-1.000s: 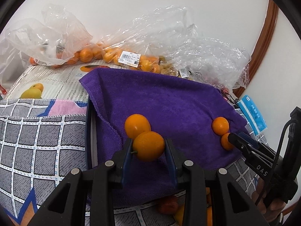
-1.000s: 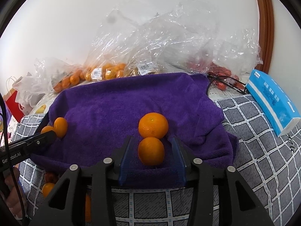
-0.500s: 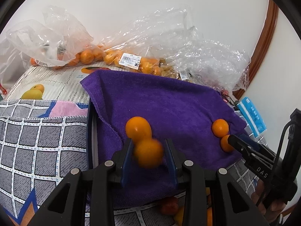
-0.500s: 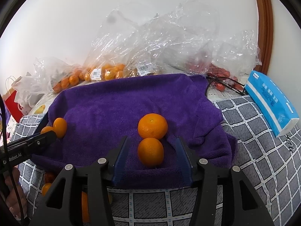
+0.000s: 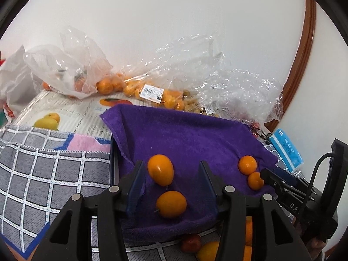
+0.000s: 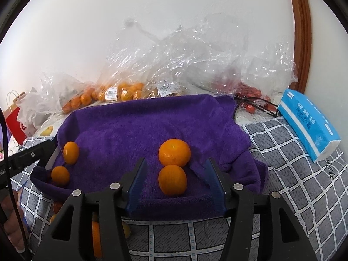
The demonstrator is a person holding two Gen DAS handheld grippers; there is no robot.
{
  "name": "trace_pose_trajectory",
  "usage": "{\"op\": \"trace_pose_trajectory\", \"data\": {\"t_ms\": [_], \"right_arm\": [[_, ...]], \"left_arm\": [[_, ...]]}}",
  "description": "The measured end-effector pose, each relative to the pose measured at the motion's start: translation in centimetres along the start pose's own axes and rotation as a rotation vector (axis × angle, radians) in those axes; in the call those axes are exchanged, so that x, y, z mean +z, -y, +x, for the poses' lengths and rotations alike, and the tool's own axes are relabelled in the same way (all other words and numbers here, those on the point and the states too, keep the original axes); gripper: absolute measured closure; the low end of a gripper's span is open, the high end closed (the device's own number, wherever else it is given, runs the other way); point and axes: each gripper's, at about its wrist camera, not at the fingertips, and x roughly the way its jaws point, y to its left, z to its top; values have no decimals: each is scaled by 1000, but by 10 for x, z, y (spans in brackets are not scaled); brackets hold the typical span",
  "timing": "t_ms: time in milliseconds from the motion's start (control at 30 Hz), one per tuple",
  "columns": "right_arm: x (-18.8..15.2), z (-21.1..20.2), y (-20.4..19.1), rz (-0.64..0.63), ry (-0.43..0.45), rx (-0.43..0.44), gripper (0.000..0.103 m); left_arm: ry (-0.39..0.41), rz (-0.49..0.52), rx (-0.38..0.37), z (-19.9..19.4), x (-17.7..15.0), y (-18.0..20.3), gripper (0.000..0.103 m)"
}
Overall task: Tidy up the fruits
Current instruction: 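Open both tools to set the oranges on the towel, then withdraw both tools back toward the fruit in front of the towel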
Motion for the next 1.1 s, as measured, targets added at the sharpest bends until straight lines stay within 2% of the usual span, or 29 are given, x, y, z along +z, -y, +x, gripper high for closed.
{"op": "trace_pose_trajectory", "data": {"t_ms": [233, 333, 533, 767, 933, 1100], "right_arm": [[1, -10, -2, -13, 42, 23, 47], [2, -13, -3, -13, 57, 0, 47], [4, -24, -10, 19, 12, 53, 47], [-15, -43, -20, 27, -49, 98, 47], [-29, -57, -32, -8, -71, 114, 47], [-44, -60, -39, -15, -85, 141, 47]], "left_arm": [[1, -2, -12, -4, 2, 0, 55], [-3, -1, -37, -9, 2, 1, 56], [29, 10, -24, -20, 5, 0, 55], [24, -12, 1, -26, 10, -13, 55], [-25, -67, -7, -42, 11, -33, 53], [-74, -95, 23, -51, -13, -49, 52]]}}
